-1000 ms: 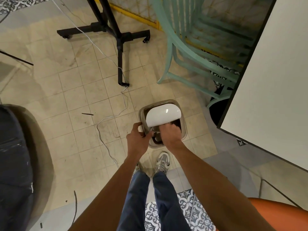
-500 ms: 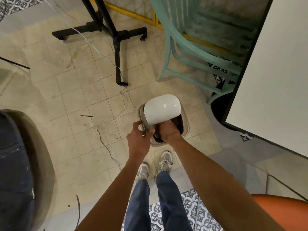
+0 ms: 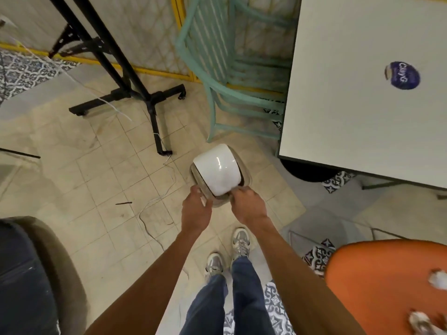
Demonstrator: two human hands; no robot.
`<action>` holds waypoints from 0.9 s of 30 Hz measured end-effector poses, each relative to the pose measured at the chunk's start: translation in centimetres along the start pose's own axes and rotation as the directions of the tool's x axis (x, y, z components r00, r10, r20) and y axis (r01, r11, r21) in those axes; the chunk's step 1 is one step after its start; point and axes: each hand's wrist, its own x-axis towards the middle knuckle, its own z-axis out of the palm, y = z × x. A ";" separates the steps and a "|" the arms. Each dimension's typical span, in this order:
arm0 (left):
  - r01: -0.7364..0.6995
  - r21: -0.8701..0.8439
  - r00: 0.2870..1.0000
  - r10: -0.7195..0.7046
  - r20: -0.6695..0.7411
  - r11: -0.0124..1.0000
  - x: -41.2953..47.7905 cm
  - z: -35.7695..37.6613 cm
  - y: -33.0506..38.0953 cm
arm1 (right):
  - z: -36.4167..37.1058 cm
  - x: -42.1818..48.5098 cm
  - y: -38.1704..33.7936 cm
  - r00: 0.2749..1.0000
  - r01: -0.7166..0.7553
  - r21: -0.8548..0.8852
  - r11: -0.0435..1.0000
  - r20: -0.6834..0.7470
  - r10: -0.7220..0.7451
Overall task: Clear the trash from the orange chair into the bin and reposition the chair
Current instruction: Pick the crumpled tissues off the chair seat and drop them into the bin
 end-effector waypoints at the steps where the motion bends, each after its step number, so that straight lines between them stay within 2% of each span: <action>1: -0.037 0.034 0.999 0.036 0.022 0.999 -1.2 -0.4 0.3 | -0.4 -1.7 0.2 0.999 -0.028 0.017 0.999 -0.038 0.028; 8: -0.325 0.238 0.936 0.276 0.219 0.915 -9.2 -1.7 4.1 | -3.6 -12.6 2.4 0.954 -0.241 0.126 0.962 -0.151 0.259; 12: -0.493 0.301 0.851 0.380 0.362 0.816 -13.4 -0.6 6.9 | -5.0 -19.3 4.6 0.883 -0.374 0.249 0.893 -0.199 0.425; 15: -0.588 0.350 0.788 0.420 0.450 0.729 -15.9 1.3 8.9 | -5.4 -23.4 6.5 0.820 -0.447 0.323 0.835 -0.226 0.526; 19: -0.682 0.333 0.706 0.466 0.534 0.651 -18.9 4.9 11.9 | -5.4 -28.3 9.7 0.716 -0.530 0.410 0.742 -0.251 0.651; 27: -0.796 0.295 0.559 0.454 0.693 0.529 -24.3 15.3 16.4 | -3.3 -37.0 19.3 0.554 -0.651 0.526 0.547 -0.163 0.816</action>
